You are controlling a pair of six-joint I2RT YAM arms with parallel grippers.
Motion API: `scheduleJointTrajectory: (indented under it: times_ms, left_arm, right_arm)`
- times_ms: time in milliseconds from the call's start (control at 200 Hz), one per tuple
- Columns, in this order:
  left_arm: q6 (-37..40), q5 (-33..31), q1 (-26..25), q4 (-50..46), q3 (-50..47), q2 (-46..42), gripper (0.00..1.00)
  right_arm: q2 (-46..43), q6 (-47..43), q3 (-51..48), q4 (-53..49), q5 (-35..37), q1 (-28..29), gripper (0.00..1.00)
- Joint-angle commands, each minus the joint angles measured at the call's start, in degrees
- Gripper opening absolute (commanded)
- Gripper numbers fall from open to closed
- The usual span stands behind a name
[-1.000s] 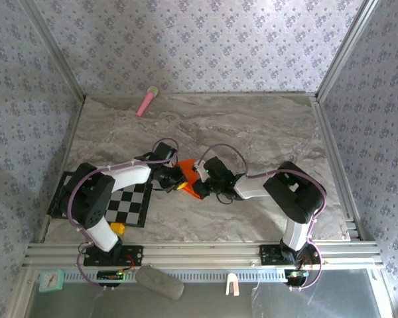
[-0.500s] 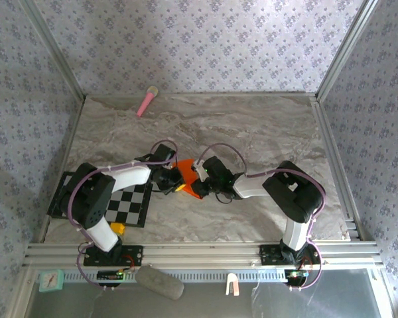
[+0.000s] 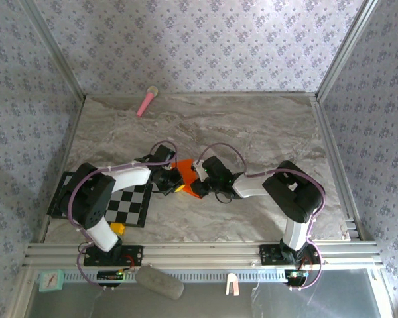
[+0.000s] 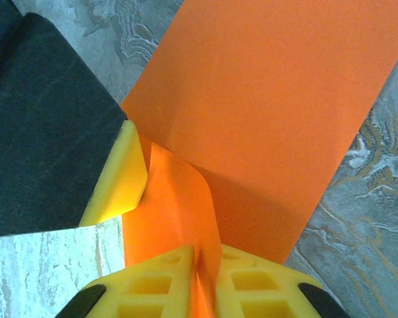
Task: Fold a paper plane with a square sheet of paper (pick it up from the middle)
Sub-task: Third fold the triangle at the center of the table.
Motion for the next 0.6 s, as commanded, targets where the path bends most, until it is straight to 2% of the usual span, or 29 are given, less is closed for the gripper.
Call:
scheduleJointTrajectory:
  times_ms: [0,155,335,445,595]
  left_arm:
    - [-0.60,-2.24,-0.14,-2.70,-1.20,1.46,0.10]
    - [-0.59,-2.83,-0.15,-3.37,-1.46,2.28,0.10]
    - [-0.42,-3.30,-0.19,-3.64,-1.45,2.65,0.09]
    - [-0.25,-3.30,-0.20,-3.59,-1.32,2.65,0.09]
    - [-0.26,-3.31,-0.22,-3.64,-1.19,2.30,0.09]
  right_arm:
    - [-0.39,2.51,0.61,-7.54,0.12,-0.44,0.17]
    - [-5.25,6.00,3.86,-13.49,-0.57,-1.77,0.28]
    - [-8.87,8.48,5.61,-20.14,-2.84,-3.39,0.36]
    - [-9.86,9.27,6.14,-23.12,-5.81,-3.64,0.36]
    - [-8.97,9.16,7.32,-25.39,-13.00,-3.14,0.27]
